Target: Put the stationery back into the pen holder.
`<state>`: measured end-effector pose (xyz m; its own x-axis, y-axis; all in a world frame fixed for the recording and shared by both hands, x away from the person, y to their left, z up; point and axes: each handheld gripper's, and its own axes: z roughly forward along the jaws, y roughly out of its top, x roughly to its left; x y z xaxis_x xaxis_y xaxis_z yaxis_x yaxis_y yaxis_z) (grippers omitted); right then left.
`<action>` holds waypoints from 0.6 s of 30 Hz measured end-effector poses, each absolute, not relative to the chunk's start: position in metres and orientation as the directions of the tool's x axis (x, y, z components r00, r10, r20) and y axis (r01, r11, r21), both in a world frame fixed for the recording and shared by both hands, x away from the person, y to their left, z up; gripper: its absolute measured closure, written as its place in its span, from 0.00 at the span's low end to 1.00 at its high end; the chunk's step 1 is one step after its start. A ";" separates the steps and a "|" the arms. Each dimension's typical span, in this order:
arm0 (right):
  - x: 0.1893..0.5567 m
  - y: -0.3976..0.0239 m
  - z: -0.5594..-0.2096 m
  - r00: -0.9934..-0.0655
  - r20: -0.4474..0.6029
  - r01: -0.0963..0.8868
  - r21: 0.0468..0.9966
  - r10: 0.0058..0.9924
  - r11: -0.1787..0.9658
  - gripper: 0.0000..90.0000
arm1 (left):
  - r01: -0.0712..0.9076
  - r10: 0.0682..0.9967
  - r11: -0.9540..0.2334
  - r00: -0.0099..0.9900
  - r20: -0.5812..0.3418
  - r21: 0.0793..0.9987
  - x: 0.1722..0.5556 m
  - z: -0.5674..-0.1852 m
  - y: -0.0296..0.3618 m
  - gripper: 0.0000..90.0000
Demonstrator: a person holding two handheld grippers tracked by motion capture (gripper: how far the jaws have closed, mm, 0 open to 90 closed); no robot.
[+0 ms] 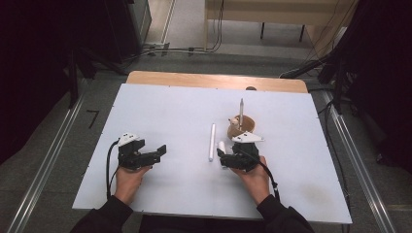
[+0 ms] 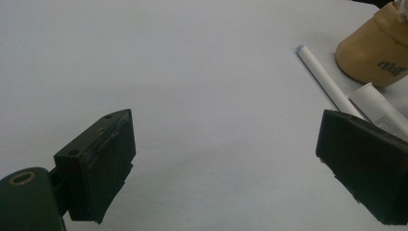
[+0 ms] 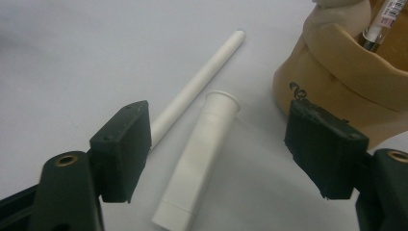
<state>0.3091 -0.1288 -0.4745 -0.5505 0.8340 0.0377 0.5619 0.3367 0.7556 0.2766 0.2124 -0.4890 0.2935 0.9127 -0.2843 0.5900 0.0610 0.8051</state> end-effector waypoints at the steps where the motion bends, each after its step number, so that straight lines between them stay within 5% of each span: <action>1: 0.310 -0.128 -0.476 -0.551 0.036 0.562 0.755 0.834 0.339 0.27 | 0.590 0.912 0.061 0.294 -0.285 0.805 0.277 -0.489 0.212 0.07; 18: 0.324 -0.116 -0.492 -0.529 0.023 0.606 0.710 0.848 0.359 0.43 | 0.591 0.912 0.061 0.294 -0.285 0.804 0.277 -0.489 0.213 0.07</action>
<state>0.3241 -0.1164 -0.4921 -0.5289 0.8484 0.0226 0.6056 0.3587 0.7103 0.2769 0.2125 -0.4893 0.2938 0.9124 -0.2849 0.5913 0.0606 0.8041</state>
